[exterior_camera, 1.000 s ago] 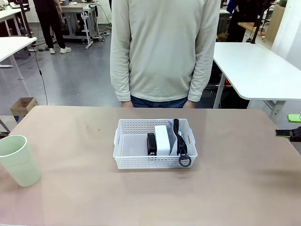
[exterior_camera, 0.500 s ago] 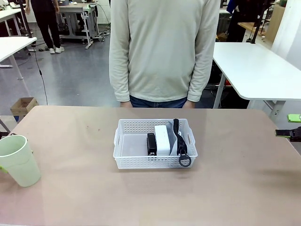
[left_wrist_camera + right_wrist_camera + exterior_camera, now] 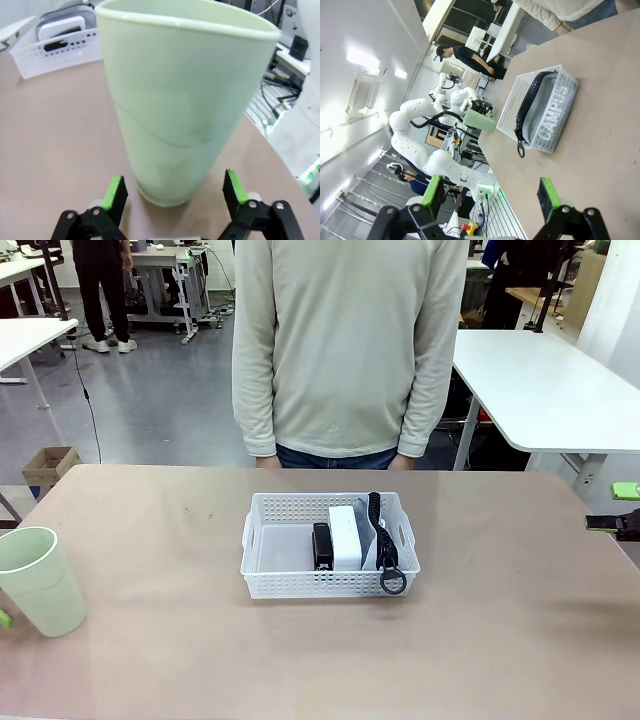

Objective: Efficiently arrange items inside the basket to fit them all.
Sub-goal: Pick up the Reusable plastic cup and place it inside the Organizing basket.

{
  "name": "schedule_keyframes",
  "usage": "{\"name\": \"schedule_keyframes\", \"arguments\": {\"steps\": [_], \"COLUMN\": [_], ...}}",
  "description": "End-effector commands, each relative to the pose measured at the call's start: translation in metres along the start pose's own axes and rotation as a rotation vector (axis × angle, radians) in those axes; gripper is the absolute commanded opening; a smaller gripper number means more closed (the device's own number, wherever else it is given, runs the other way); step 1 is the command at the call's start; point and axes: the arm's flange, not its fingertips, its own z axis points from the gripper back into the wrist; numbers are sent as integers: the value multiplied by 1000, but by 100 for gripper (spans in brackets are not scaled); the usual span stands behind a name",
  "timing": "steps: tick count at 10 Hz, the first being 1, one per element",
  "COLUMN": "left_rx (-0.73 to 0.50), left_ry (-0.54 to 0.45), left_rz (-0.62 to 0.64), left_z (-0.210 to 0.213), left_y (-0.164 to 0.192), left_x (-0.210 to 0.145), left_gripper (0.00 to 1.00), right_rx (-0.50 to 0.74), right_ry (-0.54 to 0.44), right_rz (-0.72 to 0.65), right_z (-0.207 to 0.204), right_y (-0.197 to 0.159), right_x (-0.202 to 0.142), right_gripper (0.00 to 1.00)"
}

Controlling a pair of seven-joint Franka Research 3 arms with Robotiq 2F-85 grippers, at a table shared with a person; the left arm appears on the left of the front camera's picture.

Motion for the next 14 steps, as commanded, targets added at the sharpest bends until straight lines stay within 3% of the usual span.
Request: {"name": "schedule_keyframes", "arguments": {"steps": [1, 4, 10, 14], "left_rx": [18, 34, 106, 74], "left_ry": [-8, -25, -238, -285], "left_rz": [-54, -51, -95, -117], "left_z": [-21, -31, -37, -36], "left_y": [-27, -27, -24, -31], "left_x": [-5, -1, 13, 29], "left_gripper": [100, 100, 100, 100], "right_rx": [5, 5, 5, 5], "right_ry": [11, 11, 11, 11], "right_rz": [19, 19, 19, 19], "right_z": [2, 2, 2, 2], "right_y": [2, 2, 2, 2], "right_x": [-5, -5, -5, -5], "right_gripper": [100, 100, 100, 100]}}
